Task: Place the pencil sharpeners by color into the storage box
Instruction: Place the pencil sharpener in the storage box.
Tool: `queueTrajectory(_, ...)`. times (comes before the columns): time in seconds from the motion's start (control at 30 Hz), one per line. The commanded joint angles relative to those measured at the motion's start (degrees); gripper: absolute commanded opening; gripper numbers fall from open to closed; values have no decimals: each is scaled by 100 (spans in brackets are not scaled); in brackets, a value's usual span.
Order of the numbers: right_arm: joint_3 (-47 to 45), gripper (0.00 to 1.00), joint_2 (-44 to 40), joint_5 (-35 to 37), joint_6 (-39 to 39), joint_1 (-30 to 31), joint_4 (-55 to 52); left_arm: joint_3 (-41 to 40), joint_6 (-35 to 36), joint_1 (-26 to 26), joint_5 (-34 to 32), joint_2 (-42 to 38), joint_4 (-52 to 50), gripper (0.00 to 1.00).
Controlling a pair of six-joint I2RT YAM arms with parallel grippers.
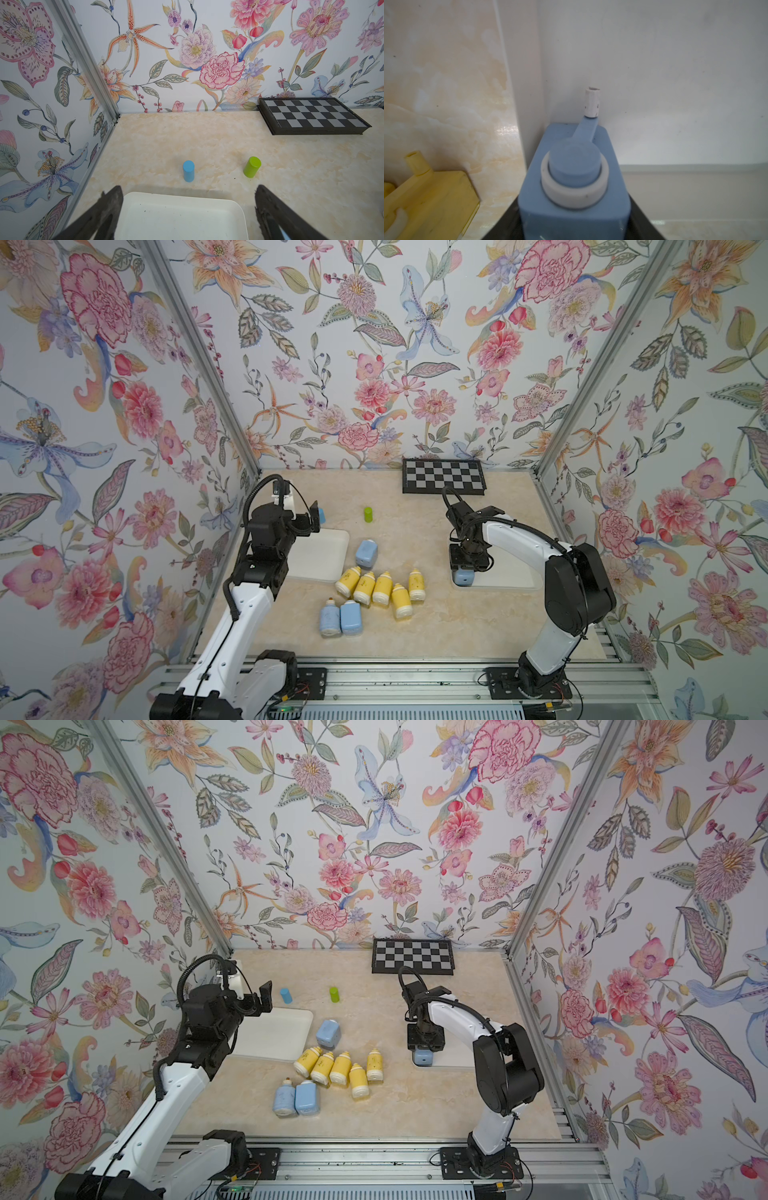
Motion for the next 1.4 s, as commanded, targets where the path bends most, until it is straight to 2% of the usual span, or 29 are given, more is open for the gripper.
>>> queueTrajectory(0.0,-128,37,88,-46,9,-53,58,-71,72,-65,25,43,23,99)
queueTrajectory(0.77,-350,43,383,-152,-96,-97,305,-73,90,-92,16,102,13,99)
queueTrajectory(1.37,-448,66,514,-126,-126,-119,374,-73,107,-118,-20,141,-3,99)
